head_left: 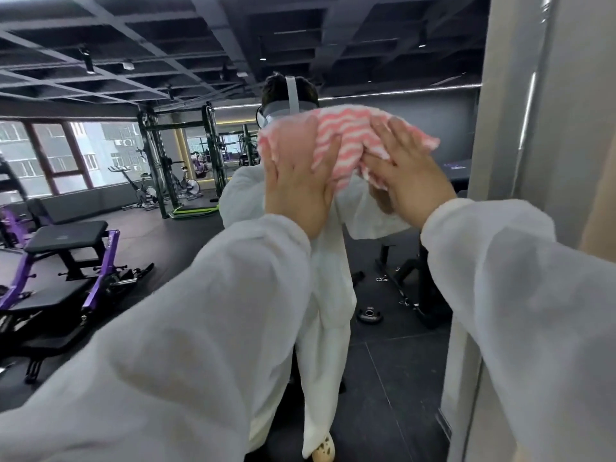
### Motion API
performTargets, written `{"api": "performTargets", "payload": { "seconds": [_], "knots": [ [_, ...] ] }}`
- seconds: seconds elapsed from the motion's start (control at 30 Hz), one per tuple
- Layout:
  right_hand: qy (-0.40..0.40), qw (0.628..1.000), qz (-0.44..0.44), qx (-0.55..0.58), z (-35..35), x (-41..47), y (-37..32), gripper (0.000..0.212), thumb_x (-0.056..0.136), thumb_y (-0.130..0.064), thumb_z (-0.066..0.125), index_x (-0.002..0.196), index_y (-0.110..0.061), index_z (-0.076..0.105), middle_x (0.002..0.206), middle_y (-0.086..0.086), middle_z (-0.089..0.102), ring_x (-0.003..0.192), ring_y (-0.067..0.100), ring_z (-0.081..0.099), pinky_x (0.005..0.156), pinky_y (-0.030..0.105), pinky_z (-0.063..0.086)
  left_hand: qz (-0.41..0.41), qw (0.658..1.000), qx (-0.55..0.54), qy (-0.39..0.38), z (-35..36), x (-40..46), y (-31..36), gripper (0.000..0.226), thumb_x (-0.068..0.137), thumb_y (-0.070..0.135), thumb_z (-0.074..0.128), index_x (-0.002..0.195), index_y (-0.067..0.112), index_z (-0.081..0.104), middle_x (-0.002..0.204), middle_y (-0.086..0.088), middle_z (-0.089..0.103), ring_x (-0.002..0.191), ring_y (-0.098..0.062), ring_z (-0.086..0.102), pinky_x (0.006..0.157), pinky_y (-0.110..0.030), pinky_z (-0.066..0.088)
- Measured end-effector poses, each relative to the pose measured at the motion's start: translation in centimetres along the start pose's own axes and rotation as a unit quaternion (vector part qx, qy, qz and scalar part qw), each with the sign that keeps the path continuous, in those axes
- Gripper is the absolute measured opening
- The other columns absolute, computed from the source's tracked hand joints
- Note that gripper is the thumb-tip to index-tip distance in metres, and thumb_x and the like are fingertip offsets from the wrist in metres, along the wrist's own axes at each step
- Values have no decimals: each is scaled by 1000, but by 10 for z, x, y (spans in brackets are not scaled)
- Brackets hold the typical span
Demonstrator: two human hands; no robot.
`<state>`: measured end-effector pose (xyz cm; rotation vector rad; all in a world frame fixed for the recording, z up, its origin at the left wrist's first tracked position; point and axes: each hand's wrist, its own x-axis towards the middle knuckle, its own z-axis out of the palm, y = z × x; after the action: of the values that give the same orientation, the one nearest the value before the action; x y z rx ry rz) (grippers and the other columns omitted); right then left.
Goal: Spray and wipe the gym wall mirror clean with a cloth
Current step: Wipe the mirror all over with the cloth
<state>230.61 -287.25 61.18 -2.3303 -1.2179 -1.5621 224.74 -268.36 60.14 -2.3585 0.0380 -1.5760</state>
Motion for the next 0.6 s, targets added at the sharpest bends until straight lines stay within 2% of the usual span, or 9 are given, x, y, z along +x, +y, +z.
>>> {"api": "performTargets", "payload": {
  "seconds": [0.1,0.17,0.23,0.3,0.37,0.4,0.47,0.53,0.6],
  "knots": [
    [8,1000,19,20,15,-16,-3,77,66,4,76,136,-10,48,153,21,24,139,46,17,108,55,11,30,999,11,7,1,-5,6,56,93,39,43,146,23,31,152,-16,28,137,-48,22,109,-62,11],
    [31,999,-12,-10,38,-48,-10,84,56,6,81,130,-11,44,152,19,24,135,47,22,106,61,14,72,997,24,-4,14,-37,13,54,93,35,40,145,21,29,153,-16,25,138,-48,16,110,-62,10],
    [4,998,-47,-34,65,-97,-18,98,42,8,80,128,-14,39,153,16,17,133,45,21,108,64,18,115,993,26,-27,31,-85,23,55,90,25,38,144,21,26,155,-14,16,141,-46,0,112,-61,2],
    [-45,992,-108,-42,86,-150,-28,100,36,9,76,126,-14,40,147,16,26,138,45,13,109,64,17,161,985,39,-55,45,-139,33,69,77,17,45,143,21,24,157,-11,6,141,-43,-14,111,-60,-2],
    [-98,982,-159,-42,92,-185,-37,94,36,4,80,119,-16,41,142,14,31,142,42,7,108,62,17,187,976,54,-98,50,-183,44,87,61,14,58,141,23,26,157,-9,8,142,-41,-15,111,-59,-1],
    [-115,979,-165,-40,90,-190,-39,93,35,1,83,116,-18,42,142,13,33,139,42,14,108,63,23,182,976,58,-107,51,-195,47,91,58,14,59,142,24,26,158,-9,6,142,-39,-14,111,-58,-1],
    [-105,983,-147,-28,85,-183,-32,89,34,-1,85,110,-20,42,140,10,35,129,40,30,97,64,32,151,982,54,-102,52,-194,53,98,61,16,58,148,24,14,159,-8,-9,143,-38,-13,113,-55,-4],
    [-80,991,-104,-14,74,-164,-13,83,36,6,80,107,-19,45,140,9,34,125,39,32,90,66,34,117,989,42,-79,51,-165,61,96,73,19,53,151,23,-1,158,-7,-14,143,-37,-13,114,-54,-6],
    [-61,996,-58,-11,60,-140,15,84,37,15,78,109,-17,50,142,10,32,127,41,28,90,68,33,92,993,22,-67,44,-117,70,80,83,23,41,152,23,1,159,-8,-6,144,-37,-10,113,-54,-1]
  ]
}}
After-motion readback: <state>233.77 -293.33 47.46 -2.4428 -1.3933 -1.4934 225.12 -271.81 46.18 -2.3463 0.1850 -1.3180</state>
